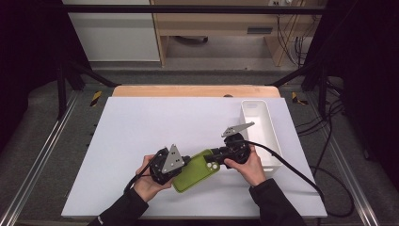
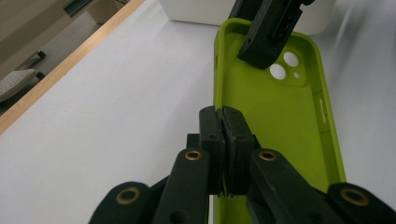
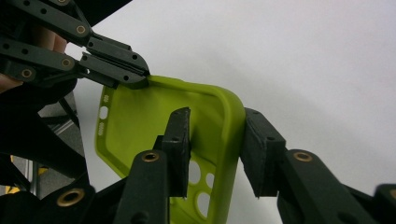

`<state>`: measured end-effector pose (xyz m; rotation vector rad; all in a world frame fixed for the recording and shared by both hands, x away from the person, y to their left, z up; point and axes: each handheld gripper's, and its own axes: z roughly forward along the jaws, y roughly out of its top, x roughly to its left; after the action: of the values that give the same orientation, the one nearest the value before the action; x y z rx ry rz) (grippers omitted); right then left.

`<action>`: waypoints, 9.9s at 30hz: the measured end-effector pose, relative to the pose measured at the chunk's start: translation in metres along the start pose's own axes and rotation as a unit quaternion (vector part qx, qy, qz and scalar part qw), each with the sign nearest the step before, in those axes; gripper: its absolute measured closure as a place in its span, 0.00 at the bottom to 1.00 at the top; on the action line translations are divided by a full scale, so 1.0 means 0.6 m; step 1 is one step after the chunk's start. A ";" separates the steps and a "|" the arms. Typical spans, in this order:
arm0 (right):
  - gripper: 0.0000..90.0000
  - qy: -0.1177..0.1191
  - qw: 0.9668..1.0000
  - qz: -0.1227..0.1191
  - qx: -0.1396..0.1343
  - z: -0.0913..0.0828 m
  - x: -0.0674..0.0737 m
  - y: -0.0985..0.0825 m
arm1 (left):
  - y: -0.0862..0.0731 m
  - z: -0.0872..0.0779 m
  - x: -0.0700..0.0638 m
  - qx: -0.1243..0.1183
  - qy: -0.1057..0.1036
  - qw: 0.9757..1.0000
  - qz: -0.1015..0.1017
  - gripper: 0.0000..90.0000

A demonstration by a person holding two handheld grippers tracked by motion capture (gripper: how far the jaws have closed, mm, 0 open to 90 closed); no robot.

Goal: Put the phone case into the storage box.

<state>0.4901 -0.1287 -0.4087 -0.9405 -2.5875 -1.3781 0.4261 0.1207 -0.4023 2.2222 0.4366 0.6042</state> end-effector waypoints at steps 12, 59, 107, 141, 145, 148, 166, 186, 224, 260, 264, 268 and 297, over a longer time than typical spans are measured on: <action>0.81 0.003 1.000 0.009 0.001 -0.007 -0.001 0.000 | 0.000 0.001 -0.002 0.004 0.001 1.000 0.009 0.97; 0.88 0.002 1.000 0.024 0.008 -0.026 0.007 0.003 | -0.004 0.010 0.000 -0.010 -0.023 1.000 -0.019 0.89; 0.88 -0.134 0.987 -0.058 -0.068 -0.120 0.018 0.012 | -0.109 -0.057 0.124 -0.135 0.012 0.967 -0.217 0.06; 0.88 -0.207 0.969 -0.117 -0.069 -0.182 0.039 0.080 | -0.210 -0.086 0.126 -0.127 0.057 0.965 -0.222 0.05; 0.88 -0.213 0.968 -0.120 -0.065 -0.190 0.041 0.090 | -0.213 -0.085 0.126 -0.126 0.059 0.965 -0.223 0.05; 0.88 -0.219 0.966 -0.125 -0.060 -0.194 0.040 0.098 | -0.215 -0.084 0.127 -0.123 0.057 0.966 -0.222 0.05; 0.88 -0.268 0.952 -0.139 -0.057 -0.227 0.032 0.134 | -0.219 -0.083 0.128 -0.124 0.055 0.966 -0.221 0.05; 0.88 -0.317 0.936 -0.145 -0.042 -0.249 0.015 0.159 | -0.219 -0.081 0.128 -0.125 0.053 0.966 -0.218 0.05; 0.88 -0.388 0.909 -0.153 0.008 -0.283 -0.018 0.174 | -0.220 -0.079 0.127 -0.123 0.051 0.968 -0.212 0.05; 0.88 -0.409 0.888 -0.193 0.083 -0.274 -0.069 0.161 | -0.221 -0.077 0.127 -0.122 0.048 0.969 -0.207 0.05; 0.88 -0.410 0.885 -0.202 0.091 -0.272 -0.075 0.160 | -0.221 -0.076 0.126 -0.121 0.048 0.970 -0.207 0.05; 0.88 -0.409 0.883 -0.207 0.101 -0.271 -0.080 0.159 | -0.221 -0.075 0.127 -0.120 0.047 0.970 -0.206 0.05; 0.88 -0.361 0.864 -0.299 0.182 -0.238 -0.123 0.169 | -0.222 -0.069 0.126 -0.116 0.040 0.971 -0.204 0.05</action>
<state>0.5734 -0.2322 -0.2730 -0.6954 -3.7627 -0.5504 0.4508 0.2671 -0.4582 1.8204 0.7980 0.4948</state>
